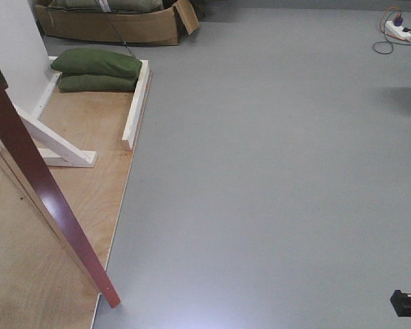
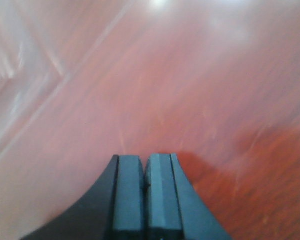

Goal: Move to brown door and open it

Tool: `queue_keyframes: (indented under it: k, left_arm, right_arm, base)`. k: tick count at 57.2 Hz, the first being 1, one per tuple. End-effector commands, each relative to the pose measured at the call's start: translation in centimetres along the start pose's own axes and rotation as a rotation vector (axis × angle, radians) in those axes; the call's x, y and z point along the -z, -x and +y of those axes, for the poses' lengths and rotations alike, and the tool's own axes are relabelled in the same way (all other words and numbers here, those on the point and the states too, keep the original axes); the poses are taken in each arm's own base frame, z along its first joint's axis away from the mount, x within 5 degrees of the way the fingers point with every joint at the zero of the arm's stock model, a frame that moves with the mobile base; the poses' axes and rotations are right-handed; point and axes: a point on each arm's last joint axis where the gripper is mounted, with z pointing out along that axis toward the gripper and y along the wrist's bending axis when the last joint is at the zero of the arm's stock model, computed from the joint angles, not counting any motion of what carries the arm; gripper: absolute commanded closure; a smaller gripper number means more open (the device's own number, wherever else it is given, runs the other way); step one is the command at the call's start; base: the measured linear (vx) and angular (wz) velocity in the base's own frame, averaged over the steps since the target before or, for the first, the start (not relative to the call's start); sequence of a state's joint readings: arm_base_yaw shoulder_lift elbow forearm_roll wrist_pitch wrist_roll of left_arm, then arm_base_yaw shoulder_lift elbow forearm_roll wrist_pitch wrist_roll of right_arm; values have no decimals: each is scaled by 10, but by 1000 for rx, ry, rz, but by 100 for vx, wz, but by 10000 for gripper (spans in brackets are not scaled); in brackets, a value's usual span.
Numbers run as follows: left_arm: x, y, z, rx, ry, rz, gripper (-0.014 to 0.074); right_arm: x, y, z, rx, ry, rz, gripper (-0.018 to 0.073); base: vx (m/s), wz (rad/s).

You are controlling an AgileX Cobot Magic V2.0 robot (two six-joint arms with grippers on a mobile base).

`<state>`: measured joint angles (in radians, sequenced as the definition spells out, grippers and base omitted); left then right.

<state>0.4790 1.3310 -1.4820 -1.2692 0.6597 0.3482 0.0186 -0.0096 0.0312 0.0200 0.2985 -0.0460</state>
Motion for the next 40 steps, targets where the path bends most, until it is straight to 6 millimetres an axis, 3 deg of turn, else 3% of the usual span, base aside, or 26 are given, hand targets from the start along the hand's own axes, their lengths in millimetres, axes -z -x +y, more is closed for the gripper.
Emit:
queue_keyframes:
  k: [1,15,40]
  left_arm:
    - [0,3,-21,39,-89,-29,600]
    - [-18,-4,-32,42,-140,11,600]
    - [-20,-10,-39,41,-163,37,600]
  right_arm:
    - [1,6,-1,12,-9,-89,559]
    - [1,6,-1,12,-9,-89,559]
    - [1,6,-1,12,-9,-88,559]
  base:
    - [0,0]
    - [0,0]
    - [0,0]
